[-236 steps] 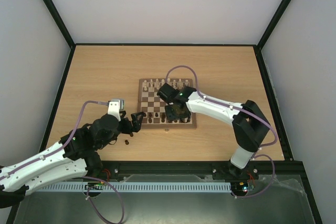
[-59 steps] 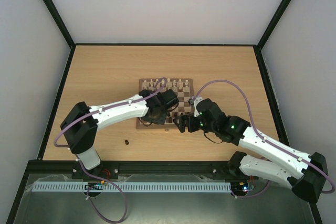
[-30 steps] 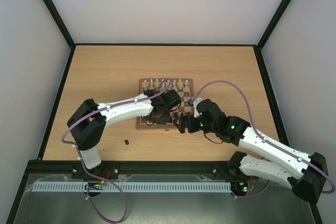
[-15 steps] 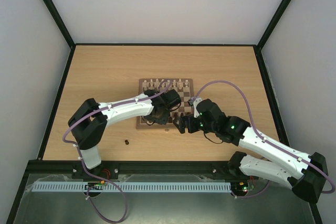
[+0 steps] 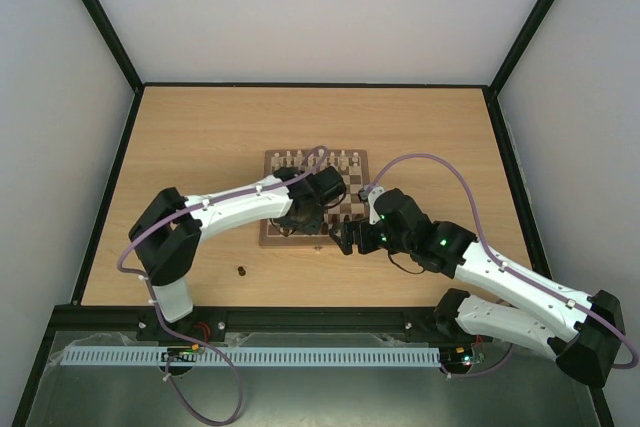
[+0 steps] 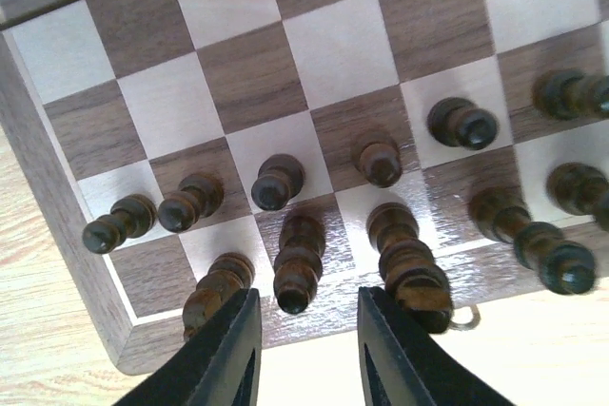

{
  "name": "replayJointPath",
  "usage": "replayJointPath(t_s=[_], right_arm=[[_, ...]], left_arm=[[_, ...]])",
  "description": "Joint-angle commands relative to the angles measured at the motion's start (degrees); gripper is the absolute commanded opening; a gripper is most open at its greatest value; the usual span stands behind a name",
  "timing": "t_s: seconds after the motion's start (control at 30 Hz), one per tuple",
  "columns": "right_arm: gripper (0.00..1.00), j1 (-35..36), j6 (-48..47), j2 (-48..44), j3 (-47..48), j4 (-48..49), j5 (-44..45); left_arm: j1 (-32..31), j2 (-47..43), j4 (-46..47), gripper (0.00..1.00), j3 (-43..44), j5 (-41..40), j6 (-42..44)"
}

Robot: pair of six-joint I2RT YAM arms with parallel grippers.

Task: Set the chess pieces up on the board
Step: Place the chess piece on the chessboard, then pick up the chess piece at the center of the board.

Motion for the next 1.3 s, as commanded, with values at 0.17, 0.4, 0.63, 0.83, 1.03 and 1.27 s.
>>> replayJointPath(t_s=[0.17, 0.4, 0.63, 0.83, 1.03, 1.27], right_arm=[[0.99, -0.16, -0.70, -0.85, -0.75, 0.36, -0.68], [0.99, -0.17, -0.26, -1.60, -0.93, 0.16, 0.37], [0.99, -0.11, -0.56, -0.69, -1.45, 0.91, -1.12], [0.98, -0.14, -0.70, -0.42, -1.45, 1.00, -1.52], [0.99, -0.10, -0.70, -0.54, -1.54, 1.13, -1.98], [0.99, -0.12, -0.70, -0.94, -1.85, 1.57, -3.46]], left_arm=[[-0.25, -9.03, -8.10, 0.46, 4.27, -3.17, -1.62], [-0.34, -24.62, -6.38, 0.77, -7.87, -3.18, -6.78], [-0.17, -37.51, -5.90, 0.99, -20.33, -2.44, -13.73], [0.22, -42.71, -7.45, 0.99, -25.99, -0.39, -17.75], [0.75, -42.88, -7.64, 0.99, -30.04, 1.46, -19.20], [0.80, -43.04, -5.49, 0.99, -34.18, 3.18, -21.23]])
